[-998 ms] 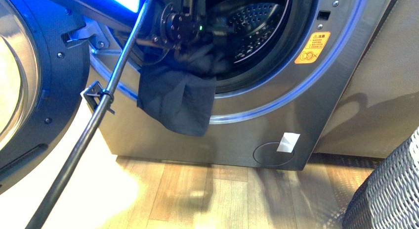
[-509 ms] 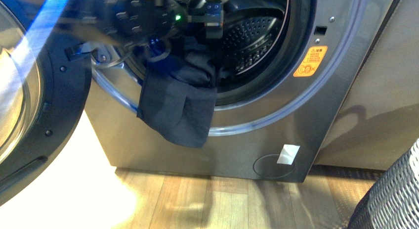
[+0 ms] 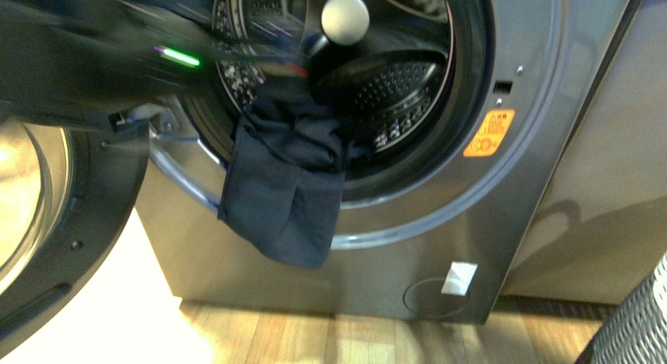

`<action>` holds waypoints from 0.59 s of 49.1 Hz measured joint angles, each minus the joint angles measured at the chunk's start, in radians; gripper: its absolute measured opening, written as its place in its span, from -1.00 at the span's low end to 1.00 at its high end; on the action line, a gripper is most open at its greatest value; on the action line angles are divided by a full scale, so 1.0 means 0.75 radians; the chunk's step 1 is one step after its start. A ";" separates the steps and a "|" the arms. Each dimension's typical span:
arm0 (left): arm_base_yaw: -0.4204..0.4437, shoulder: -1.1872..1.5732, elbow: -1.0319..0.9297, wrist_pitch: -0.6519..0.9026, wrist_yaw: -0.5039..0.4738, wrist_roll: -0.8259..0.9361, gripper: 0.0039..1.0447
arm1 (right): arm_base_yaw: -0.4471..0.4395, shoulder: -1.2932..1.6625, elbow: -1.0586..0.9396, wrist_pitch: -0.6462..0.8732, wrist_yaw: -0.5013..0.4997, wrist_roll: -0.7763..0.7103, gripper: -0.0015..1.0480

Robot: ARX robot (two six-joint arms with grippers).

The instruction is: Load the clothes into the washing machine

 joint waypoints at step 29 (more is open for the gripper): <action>0.140 -0.482 -0.697 0.332 -0.160 0.029 -0.84 | -0.201 -0.682 -1.178 0.220 0.983 -0.409 -0.92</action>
